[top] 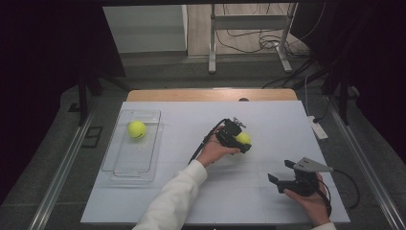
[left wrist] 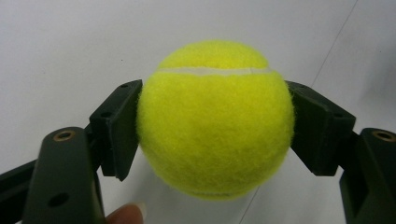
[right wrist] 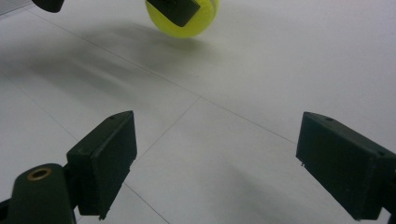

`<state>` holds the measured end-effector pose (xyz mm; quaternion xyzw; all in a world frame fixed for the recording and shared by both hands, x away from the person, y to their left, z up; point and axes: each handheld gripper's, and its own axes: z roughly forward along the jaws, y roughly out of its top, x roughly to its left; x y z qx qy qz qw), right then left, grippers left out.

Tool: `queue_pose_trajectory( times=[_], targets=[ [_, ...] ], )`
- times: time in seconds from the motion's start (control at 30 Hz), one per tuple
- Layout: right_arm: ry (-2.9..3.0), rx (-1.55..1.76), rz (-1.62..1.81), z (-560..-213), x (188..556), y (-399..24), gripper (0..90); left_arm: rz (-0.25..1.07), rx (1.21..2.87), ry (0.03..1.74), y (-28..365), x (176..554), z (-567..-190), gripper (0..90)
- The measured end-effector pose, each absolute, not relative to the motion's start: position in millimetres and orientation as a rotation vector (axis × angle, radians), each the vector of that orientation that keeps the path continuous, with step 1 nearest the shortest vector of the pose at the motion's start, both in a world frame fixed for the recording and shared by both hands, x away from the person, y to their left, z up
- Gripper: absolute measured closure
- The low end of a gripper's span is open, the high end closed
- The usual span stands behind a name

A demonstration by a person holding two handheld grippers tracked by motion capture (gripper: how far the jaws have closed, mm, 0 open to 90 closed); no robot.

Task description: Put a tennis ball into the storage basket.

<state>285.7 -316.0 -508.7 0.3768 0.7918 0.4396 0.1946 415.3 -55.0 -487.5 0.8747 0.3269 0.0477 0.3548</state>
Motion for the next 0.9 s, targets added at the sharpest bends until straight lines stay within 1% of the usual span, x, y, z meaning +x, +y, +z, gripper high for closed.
queue_pose_trajectory(
  times=[0.9],
  targets=[
    [2.218, 1.059, 1.24, -508.5, 285.9, -315.6, 12.9, 0.136, 2.223, 0.844, -39.4, 407.0, -473.9, 26.8]
  ],
)
